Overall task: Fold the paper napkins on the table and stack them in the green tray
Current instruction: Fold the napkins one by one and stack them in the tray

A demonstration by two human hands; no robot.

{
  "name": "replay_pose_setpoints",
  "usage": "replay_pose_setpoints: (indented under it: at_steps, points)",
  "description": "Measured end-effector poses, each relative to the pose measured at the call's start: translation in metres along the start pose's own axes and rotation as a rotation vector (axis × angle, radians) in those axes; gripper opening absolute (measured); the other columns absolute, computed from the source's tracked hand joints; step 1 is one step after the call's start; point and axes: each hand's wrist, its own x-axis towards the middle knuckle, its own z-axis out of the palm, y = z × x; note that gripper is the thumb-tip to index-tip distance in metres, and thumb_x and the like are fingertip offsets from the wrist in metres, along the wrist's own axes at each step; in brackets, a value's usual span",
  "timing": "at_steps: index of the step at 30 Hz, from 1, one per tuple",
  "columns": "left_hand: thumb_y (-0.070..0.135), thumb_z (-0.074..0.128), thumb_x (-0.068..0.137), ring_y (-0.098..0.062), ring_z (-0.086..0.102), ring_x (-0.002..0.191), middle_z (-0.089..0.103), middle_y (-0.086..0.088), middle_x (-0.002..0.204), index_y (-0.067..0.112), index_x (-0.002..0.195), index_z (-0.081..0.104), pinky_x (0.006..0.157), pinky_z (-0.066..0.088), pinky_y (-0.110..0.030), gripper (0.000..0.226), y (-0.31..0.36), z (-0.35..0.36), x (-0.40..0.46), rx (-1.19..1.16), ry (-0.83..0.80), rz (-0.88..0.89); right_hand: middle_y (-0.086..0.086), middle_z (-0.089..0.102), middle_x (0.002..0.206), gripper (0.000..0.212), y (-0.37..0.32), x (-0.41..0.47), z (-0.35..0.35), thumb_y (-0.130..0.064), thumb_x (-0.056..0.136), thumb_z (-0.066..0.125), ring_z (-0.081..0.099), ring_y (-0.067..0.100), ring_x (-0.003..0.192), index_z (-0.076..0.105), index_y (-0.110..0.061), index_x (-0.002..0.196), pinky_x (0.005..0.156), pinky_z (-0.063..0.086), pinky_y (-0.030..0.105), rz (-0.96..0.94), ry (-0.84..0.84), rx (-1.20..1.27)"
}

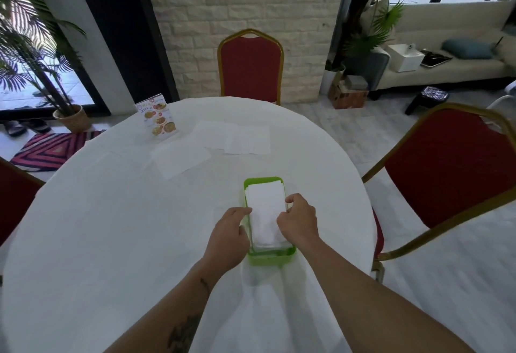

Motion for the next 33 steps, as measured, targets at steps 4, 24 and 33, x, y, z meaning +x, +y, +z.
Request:
replay_pose_setpoints:
  at_steps: [4, 24, 33]
  points:
    - [0.003, 0.046, 0.087, -0.016, 0.052, 0.113, 0.058, 0.003, 0.124, 0.017, 0.118, 0.062, 0.099, 0.041, -0.026, 0.038, -0.003, -0.001, -0.003, 0.042, -0.014, 0.066, 0.006, 0.056, 0.111, 0.045, -0.004, -0.004, -0.001, -0.011, 0.081, 0.056, 0.056, 0.027, 0.099, 0.049, -0.014, 0.125, 0.074, 0.042, 0.031, -0.035, 0.005, -0.16]
    - [0.021, 0.058, 0.082, -0.019, 0.049, 0.11, 0.052, 0.003, 0.119, 0.023, 0.108, 0.061, 0.095, 0.045, -0.034, 0.026, -0.005, -0.003, -0.01, 0.141, -0.04, 0.057, 0.002, 0.045, 0.139, 0.045, 0.0, -0.03, 0.006, -0.029, 0.088, 0.049, 0.043, 0.026, 0.124, 0.049, -0.018, 0.131, 0.097, 0.034, 0.044, -0.425, -0.135, -0.818]
    - [0.017, 0.054, 0.085, -0.011, 0.059, 0.09, 0.063, 0.007, 0.096, 0.024, 0.097, 0.065, 0.083, 0.048, -0.026, 0.017, -0.03, -0.074, -0.005, -0.076, 0.074, 0.002, 0.002, 0.038, 0.151, 0.054, -0.058, -0.044, 0.031, -0.02, 0.094, 0.046, 0.035, 0.027, 0.136, 0.04, -0.018, 0.147, 0.109, 0.034, 0.042, -0.409, -0.105, -0.552]
